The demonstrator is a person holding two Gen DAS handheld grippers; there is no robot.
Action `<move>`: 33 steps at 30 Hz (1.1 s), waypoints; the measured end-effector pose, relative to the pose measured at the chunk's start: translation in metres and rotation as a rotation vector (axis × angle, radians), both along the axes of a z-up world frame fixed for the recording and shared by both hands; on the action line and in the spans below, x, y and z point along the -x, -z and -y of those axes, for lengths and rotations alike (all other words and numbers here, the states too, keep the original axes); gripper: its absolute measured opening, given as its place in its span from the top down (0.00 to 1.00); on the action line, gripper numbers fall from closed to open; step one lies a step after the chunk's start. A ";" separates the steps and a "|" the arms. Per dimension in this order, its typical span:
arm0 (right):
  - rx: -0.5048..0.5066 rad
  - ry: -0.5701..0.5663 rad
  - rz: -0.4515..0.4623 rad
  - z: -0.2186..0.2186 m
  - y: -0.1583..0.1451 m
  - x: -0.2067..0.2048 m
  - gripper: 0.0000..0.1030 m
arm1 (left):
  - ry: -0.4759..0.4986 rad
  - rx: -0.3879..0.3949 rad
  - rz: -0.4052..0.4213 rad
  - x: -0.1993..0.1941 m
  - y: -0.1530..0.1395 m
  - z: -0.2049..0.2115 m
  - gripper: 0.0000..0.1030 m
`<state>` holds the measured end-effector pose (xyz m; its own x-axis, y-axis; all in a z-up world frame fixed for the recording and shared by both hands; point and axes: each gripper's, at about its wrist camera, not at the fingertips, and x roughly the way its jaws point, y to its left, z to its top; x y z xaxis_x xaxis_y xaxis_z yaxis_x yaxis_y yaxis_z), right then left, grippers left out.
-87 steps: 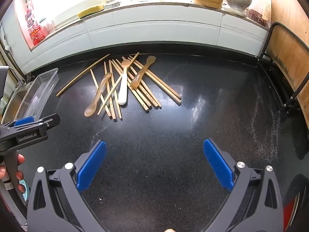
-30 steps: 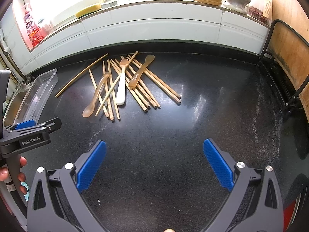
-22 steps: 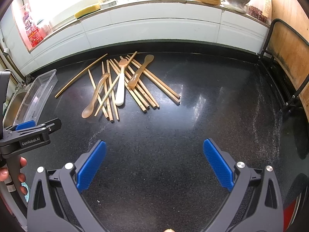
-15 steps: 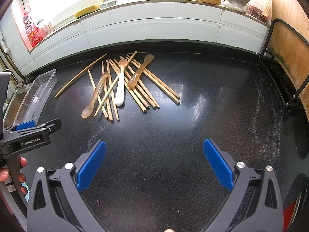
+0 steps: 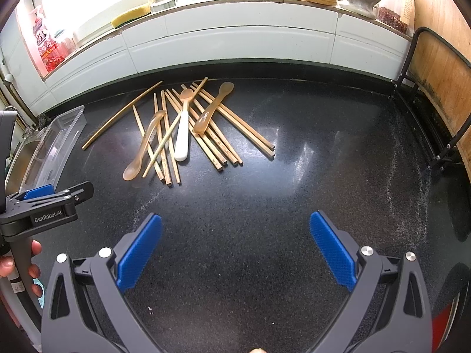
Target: Organize utensils
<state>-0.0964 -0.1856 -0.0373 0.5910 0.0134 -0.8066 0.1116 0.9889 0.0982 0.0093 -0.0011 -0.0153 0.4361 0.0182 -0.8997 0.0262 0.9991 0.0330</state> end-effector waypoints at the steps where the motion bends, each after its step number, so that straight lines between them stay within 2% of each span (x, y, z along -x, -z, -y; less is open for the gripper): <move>1: 0.000 0.000 0.000 0.000 0.000 0.000 0.05 | 0.000 0.000 -0.001 0.000 0.001 0.000 0.06; 7: 0.000 0.003 -0.005 0.002 0.002 -0.002 0.05 | 0.004 -0.002 -0.007 -0.005 0.003 0.000 0.06; 21: -0.007 0.008 -0.035 0.002 0.010 -0.035 0.05 | 0.030 -0.006 -0.030 -0.031 0.015 0.000 0.06; 27: -0.034 0.017 -0.046 0.002 0.013 -0.064 0.05 | 0.080 -0.030 -0.025 -0.053 0.020 0.002 0.06; 33: -0.044 0.004 -0.046 -0.009 0.010 -0.103 0.05 | 0.219 -0.138 0.043 -0.088 0.021 0.005 0.06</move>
